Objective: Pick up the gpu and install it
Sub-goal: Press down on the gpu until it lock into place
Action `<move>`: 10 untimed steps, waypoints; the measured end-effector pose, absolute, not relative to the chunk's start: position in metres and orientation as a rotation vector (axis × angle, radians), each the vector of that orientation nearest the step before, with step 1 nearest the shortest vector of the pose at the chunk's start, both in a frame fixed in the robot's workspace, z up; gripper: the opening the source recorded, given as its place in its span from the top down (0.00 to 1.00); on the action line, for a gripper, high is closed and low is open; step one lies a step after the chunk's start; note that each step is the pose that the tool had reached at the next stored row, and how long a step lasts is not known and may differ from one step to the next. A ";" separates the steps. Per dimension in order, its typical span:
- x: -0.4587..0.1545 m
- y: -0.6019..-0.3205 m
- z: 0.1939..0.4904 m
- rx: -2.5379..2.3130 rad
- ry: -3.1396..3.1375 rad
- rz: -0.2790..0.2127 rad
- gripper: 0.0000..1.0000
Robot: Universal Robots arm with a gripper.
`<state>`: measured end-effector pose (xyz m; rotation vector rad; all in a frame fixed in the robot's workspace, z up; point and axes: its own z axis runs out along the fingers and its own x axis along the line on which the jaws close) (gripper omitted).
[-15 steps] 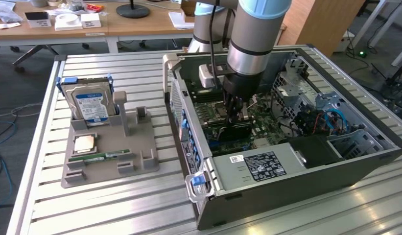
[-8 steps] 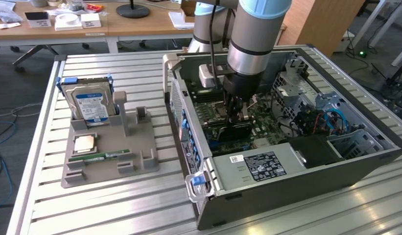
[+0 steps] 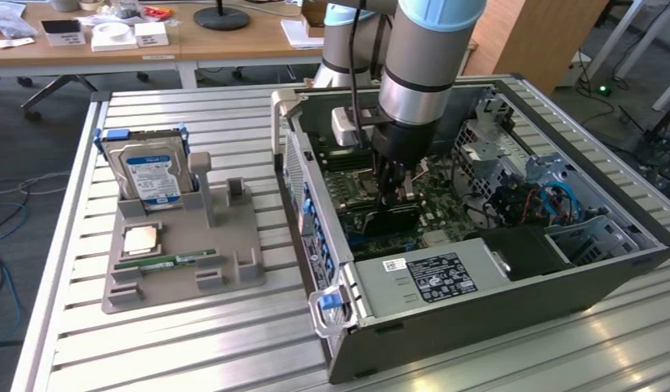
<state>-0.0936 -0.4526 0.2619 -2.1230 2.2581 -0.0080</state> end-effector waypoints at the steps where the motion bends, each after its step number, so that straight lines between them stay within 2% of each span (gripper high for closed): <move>1: -0.094 -0.453 0.262 -2.123 2.258 -0.008 0.89; 10: -0.094 -0.453 0.264 -2.123 2.258 -0.008 0.89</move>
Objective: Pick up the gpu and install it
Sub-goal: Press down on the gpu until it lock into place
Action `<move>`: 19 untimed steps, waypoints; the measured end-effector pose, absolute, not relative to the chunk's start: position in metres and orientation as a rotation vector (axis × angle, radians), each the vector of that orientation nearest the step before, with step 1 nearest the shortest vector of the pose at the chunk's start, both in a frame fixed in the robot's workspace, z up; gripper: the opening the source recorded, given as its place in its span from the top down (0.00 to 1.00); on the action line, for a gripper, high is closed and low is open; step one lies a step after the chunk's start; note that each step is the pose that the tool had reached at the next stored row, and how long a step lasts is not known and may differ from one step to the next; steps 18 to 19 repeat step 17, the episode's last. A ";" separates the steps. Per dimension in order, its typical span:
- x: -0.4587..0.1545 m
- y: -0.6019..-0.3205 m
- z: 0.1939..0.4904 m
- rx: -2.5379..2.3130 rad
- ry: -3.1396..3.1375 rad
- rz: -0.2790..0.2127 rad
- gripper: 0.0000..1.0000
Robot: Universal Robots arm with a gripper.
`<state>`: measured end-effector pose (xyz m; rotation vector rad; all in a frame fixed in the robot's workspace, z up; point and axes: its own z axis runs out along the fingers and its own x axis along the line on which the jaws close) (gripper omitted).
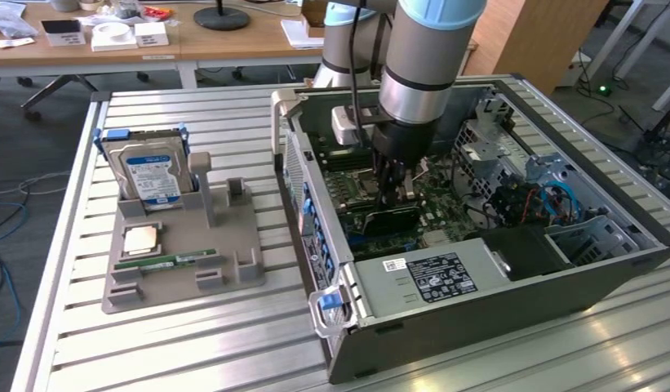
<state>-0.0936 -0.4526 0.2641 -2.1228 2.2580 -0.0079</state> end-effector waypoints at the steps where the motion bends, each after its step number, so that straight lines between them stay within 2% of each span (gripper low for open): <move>1: -0.094 -0.453 0.266 -2.123 2.258 -0.008 0.89; 19: -0.093 -0.453 0.275 -2.123 2.258 -0.007 0.89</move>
